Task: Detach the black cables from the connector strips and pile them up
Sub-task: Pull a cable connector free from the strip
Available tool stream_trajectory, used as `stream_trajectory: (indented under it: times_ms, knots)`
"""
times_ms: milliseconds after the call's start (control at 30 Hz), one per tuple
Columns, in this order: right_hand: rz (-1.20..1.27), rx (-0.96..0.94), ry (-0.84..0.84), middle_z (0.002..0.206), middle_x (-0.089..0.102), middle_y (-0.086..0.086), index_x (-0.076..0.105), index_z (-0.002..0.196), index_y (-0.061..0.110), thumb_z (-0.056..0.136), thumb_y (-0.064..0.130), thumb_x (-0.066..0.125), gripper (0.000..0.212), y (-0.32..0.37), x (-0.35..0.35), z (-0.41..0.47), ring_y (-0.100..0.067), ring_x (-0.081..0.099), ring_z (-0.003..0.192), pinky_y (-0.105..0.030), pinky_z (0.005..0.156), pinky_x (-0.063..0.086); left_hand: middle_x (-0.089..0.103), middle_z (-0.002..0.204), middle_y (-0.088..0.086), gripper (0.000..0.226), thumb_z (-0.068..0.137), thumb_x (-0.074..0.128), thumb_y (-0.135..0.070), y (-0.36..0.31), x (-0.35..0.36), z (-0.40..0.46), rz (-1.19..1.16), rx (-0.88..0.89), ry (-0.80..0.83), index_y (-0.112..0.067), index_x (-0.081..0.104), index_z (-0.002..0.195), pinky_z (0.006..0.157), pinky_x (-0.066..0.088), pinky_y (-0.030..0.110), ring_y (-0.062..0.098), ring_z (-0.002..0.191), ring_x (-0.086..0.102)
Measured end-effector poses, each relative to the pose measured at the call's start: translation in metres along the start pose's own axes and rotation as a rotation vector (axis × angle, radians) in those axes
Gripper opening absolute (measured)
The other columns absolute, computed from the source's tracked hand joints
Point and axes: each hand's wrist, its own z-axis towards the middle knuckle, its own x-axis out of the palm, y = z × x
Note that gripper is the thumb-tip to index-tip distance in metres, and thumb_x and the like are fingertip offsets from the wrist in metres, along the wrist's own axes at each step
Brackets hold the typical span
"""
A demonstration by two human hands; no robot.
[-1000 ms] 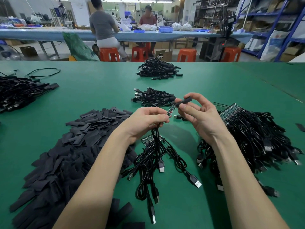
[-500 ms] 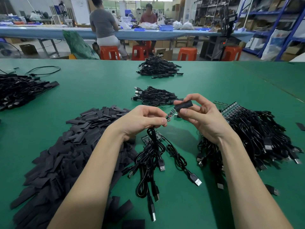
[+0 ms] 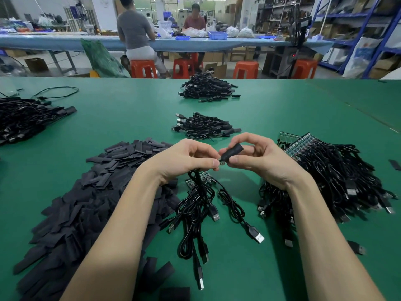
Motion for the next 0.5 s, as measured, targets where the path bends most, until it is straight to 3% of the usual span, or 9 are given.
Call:
stream_trajectory:
  times_ms: [133,233,333,500]
  knots:
    - [0.084,-0.047,-0.165,0.104,0.075,-0.02,0.066,0.101,0.008,0.074,0.004,0.077,0.029,-0.001,0.001,0.005,-0.023,0.072,0.093,-0.028,0.085,0.057,0.077,0.088,0.004,0.018,0.09,0.075,-0.018,0.001,0.004,0.006,-0.037,0.05,-0.144,-0.018,0.069,0.106,0.076,0.05,0.016,0.009,0.075,0.063]
    - [0.158,-0.041,-0.31,0.1,0.076,-0.018,0.067,0.104,0.004,0.074,0.005,0.076,0.031,-0.003,0.001,0.008,-0.02,0.071,0.082,-0.025,0.081,0.058,0.076,0.083,0.002,0.02,0.084,0.079,-0.022,0.004,0.01,0.011,0.013,0.132,-0.254,-0.021,0.068,0.101,0.077,0.052,0.018,0.012,0.075,0.068]
    - [0.221,0.001,-0.356,0.098,0.077,-0.015,0.07,0.108,0.002,0.074,0.005,0.075,0.034,-0.003,0.002,0.01,-0.017,0.072,0.081,-0.022,0.08,0.058,0.076,0.081,0.001,0.013,0.082,0.081,-0.021,0.007,0.014,0.015,0.05,0.213,-0.319,-0.026,0.073,0.091,0.075,0.054,0.02,0.015,0.075,0.073]
    - [0.306,0.031,-0.38,0.096,0.076,-0.012,0.072,0.098,0.002,0.074,0.006,0.075,0.025,-0.001,0.004,0.011,-0.015,0.072,0.084,-0.019,0.078,0.058,0.077,0.08,0.001,0.007,0.084,0.081,-0.013,0.006,0.018,0.017,0.077,0.309,-0.379,-0.018,0.077,0.089,0.073,0.055,0.022,0.017,0.073,0.074]
